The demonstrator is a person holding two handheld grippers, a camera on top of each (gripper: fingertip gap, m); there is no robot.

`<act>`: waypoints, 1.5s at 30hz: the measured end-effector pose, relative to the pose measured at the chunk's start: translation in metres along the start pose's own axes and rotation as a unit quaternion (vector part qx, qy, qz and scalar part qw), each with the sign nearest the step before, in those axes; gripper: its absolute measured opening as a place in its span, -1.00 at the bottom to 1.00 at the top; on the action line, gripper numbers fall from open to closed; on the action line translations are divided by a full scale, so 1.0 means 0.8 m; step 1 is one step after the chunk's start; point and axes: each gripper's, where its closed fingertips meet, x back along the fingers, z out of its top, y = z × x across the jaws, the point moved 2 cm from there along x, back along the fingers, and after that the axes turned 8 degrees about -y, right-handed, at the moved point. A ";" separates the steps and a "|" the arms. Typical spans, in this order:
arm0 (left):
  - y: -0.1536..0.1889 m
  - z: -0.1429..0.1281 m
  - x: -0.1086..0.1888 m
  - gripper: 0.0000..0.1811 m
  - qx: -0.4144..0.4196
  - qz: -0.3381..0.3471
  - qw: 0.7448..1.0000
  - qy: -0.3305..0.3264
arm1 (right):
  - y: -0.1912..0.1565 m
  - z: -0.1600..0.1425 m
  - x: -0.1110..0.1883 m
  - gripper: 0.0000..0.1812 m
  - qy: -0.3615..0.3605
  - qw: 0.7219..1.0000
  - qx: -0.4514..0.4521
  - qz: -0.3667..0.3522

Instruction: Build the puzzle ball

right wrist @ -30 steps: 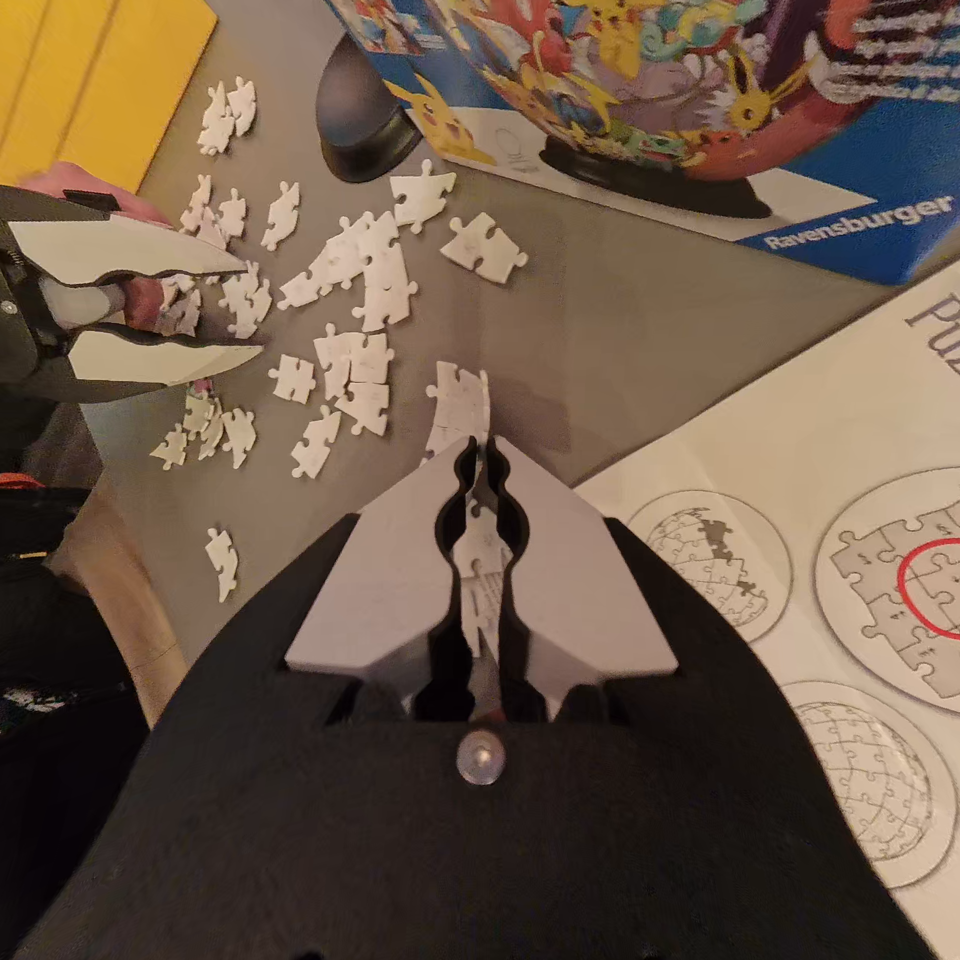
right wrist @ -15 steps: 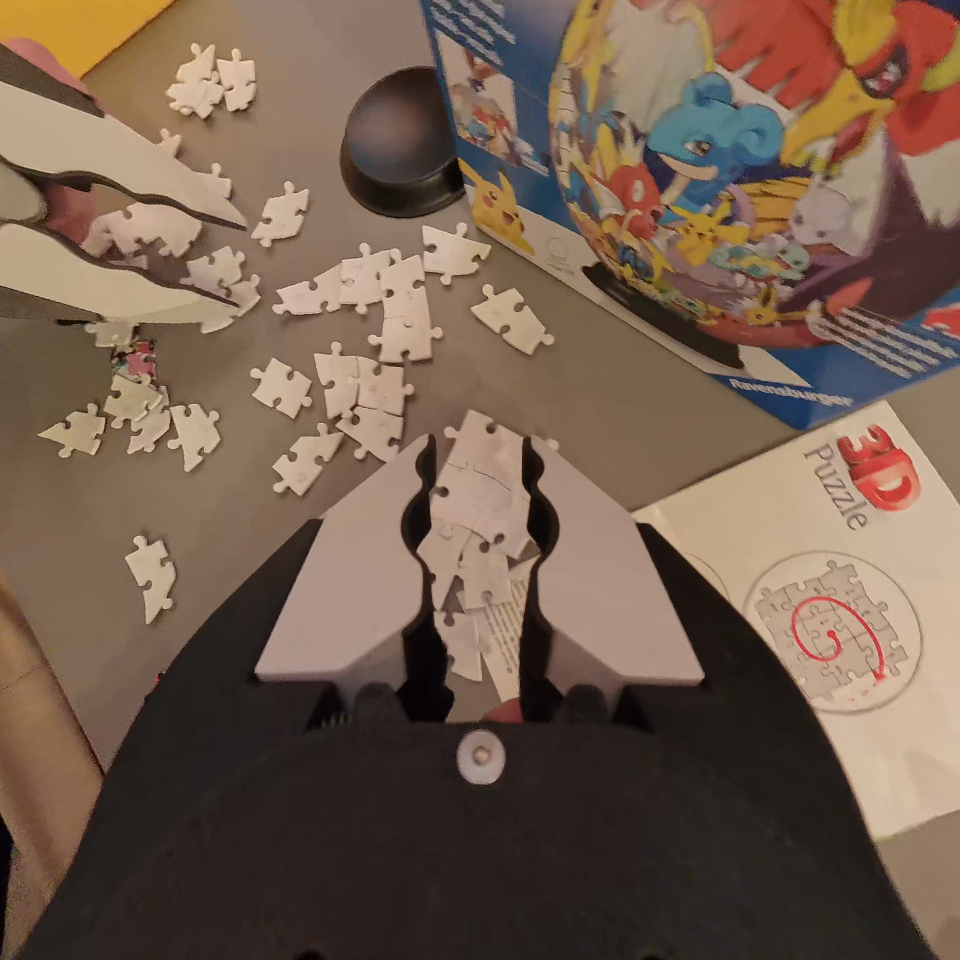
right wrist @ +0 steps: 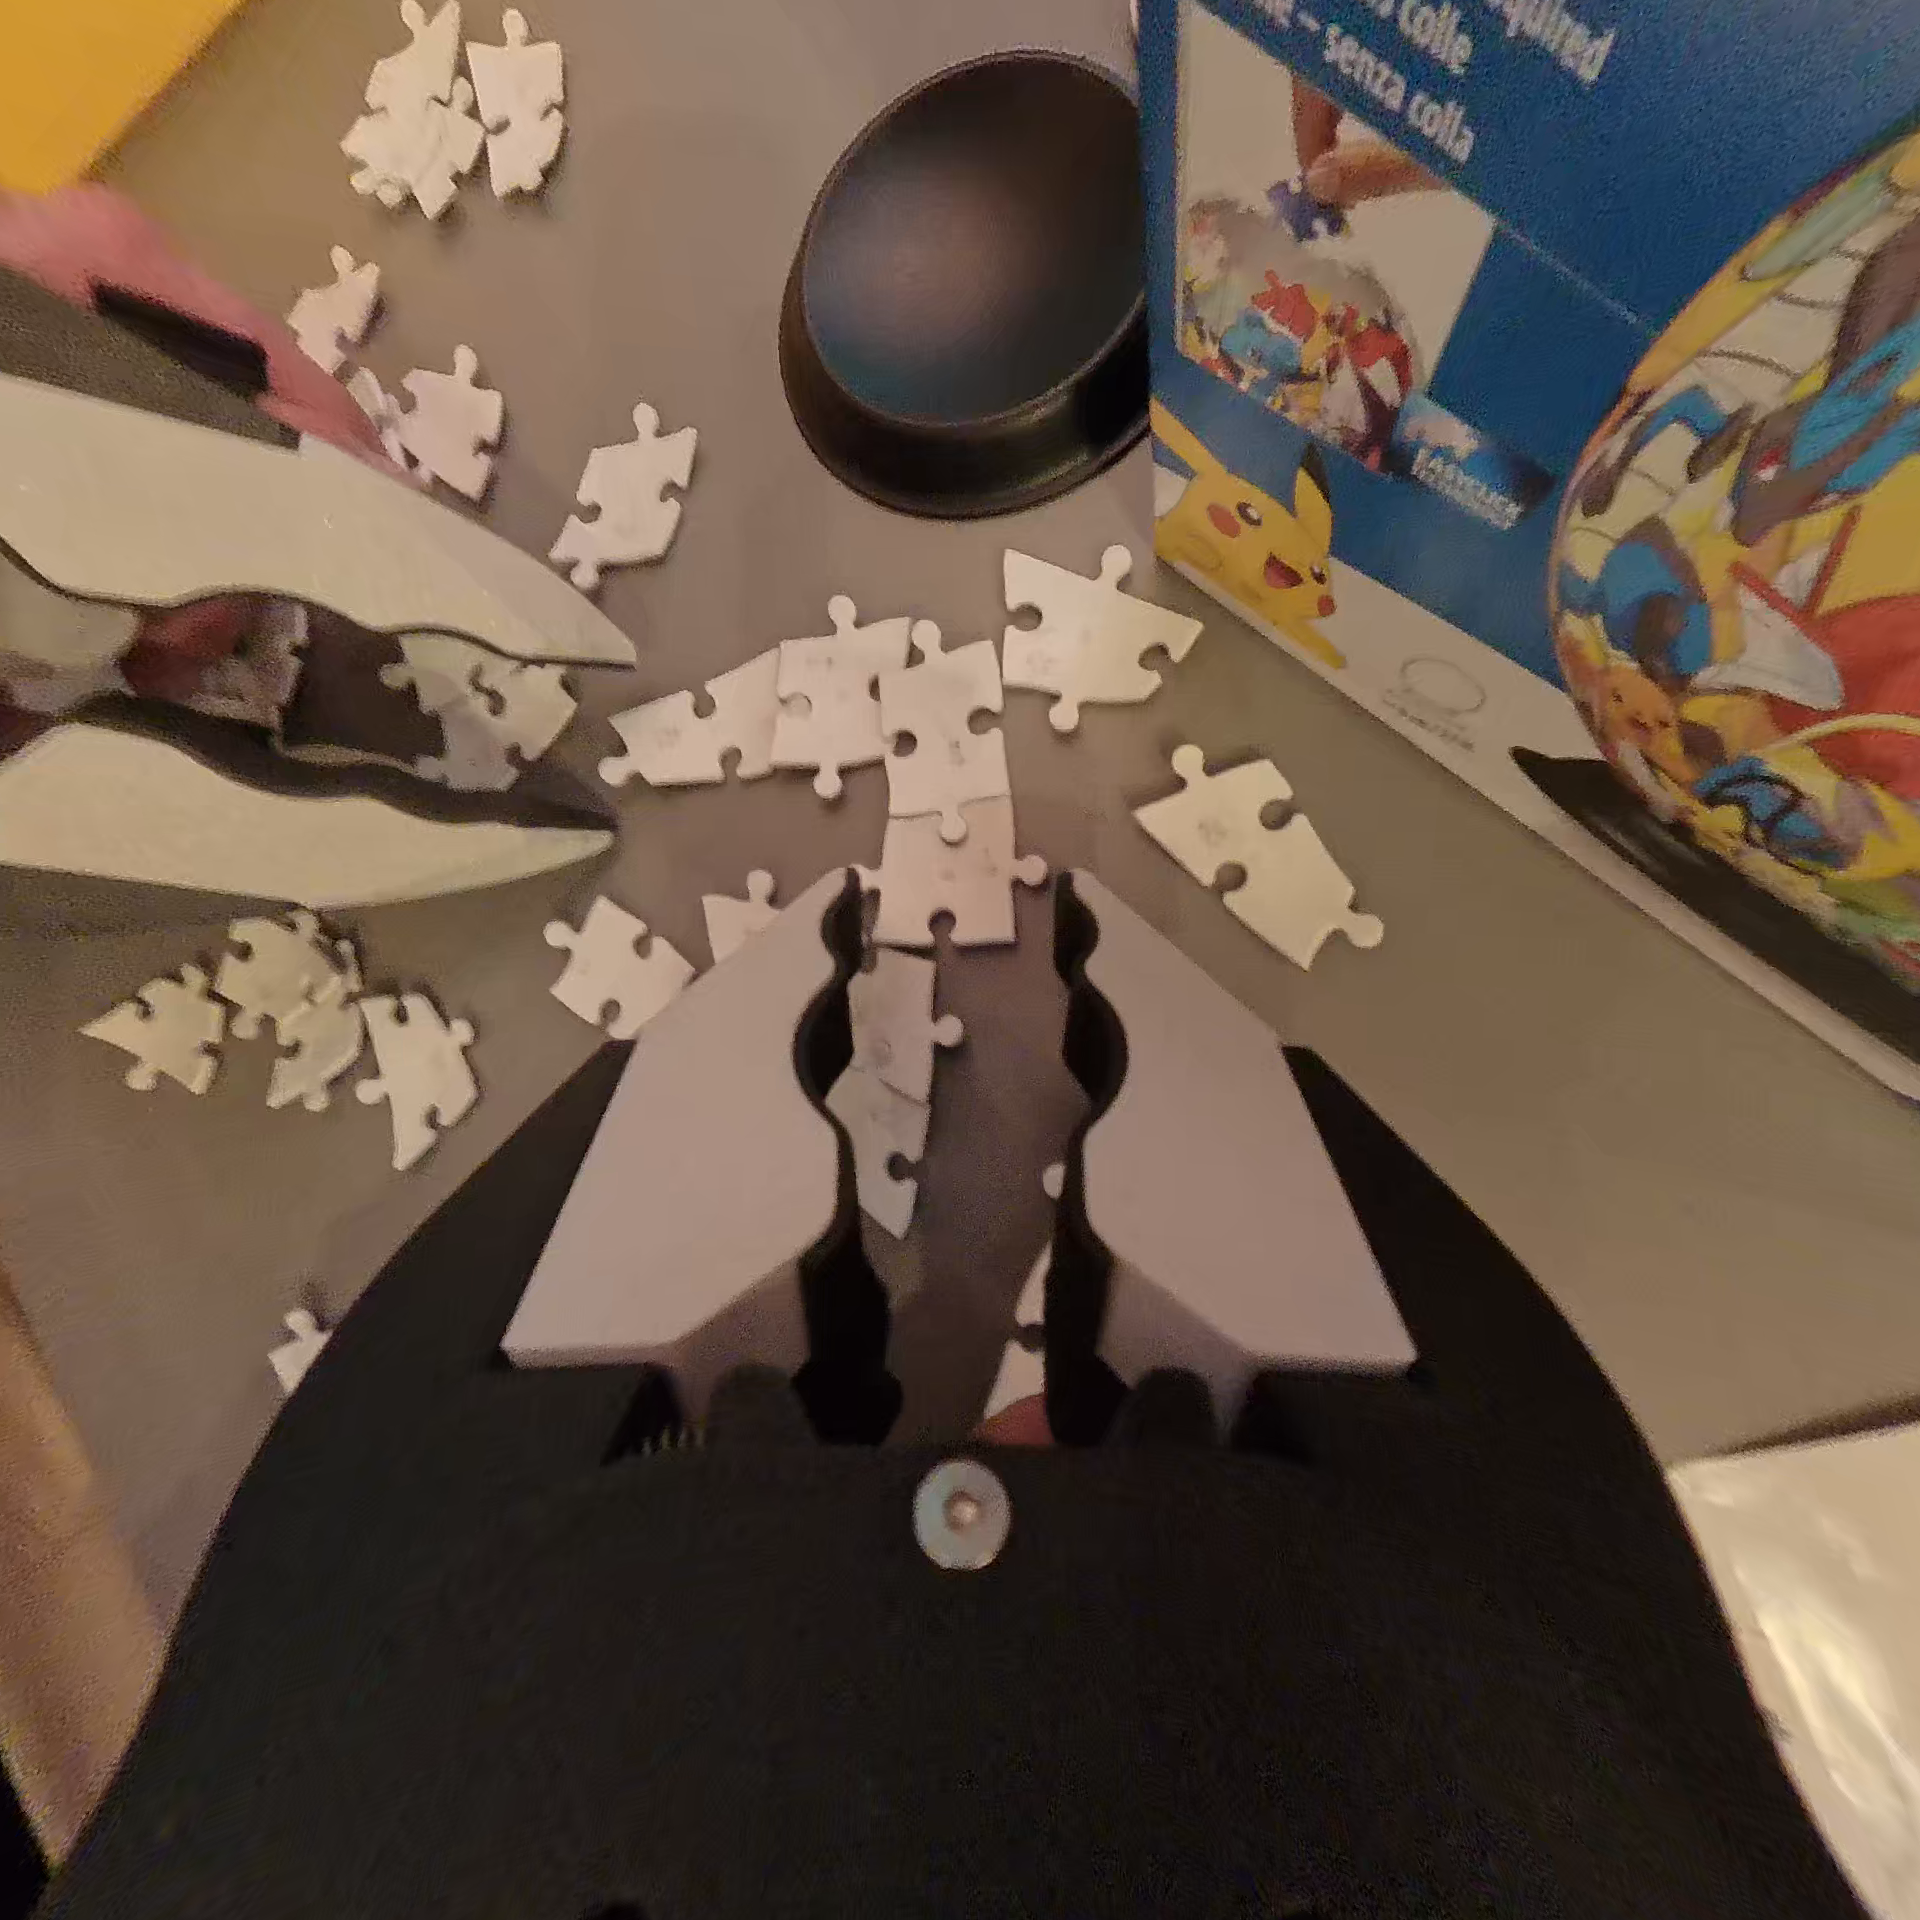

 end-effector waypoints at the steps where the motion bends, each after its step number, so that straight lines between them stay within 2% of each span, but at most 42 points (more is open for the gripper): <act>1: 0.000 0.000 0.000 -0.64 0.000 -0.001 1.000 0.001 | -0.001 0.002 -0.001 -0.65 0.001 1.000 -0.009 0.010; 6: -0.004 -0.002 0.000 -0.63 0.009 -0.002 1.000 0.002 | -0.008 0.004 -0.011 -1.00 -0.001 1.000 -0.004 0.019; 13: -0.014 0.008 0.012 -0.69 0.001 0.016 1.000 0.016 | -0.035 -0.003 -0.015 -1.00 -0.024 0.998 0.043 0.035; 17: -0.017 0.009 0.009 -0.69 -0.008 0.019 1.000 0.008 | -0.032 0.003 -0.002 -0.99 -0.011 0.998 0.055 0.010; 24: -0.039 0.045 0.012 -0.70 -0.022 0.009 0.999 0.024 | -0.034 -0.030 0.003 -1.00 -0.054 0.995 0.083 -0.010; 28: -0.044 0.063 -0.012 -0.71 -0.038 -0.017 0.999 -0.007 | -0.032 -0.042 0.009 -1.00 -0.063 0.993 0.093 -0.027; 34: -0.035 0.055 -0.049 -0.72 -0.072 -0.048 0.994 -0.074 | -0.027 -0.062 0.022 -1.00 -0.061 0.994 0.083 -0.019; 39: -0.027 0.046 -0.043 -0.82 -0.079 -0.039 0.993 -0.083 | -0.014 -0.078 0.034 -1.00 -0.062 0.995 0.076 -0.021; 42: -0.022 0.037 -0.036 -0.88 -0.061 -0.049 0.993 -0.084 | -0.002 -0.083 0.043 -1.00 -0.068 0.992 0.089 -0.059; 45: -0.018 0.028 -0.028 -0.87 -0.048 -0.053 0.994 -0.088 | -0.019 -0.078 0.051 -0.96 -0.052 0.992 0.107 -0.053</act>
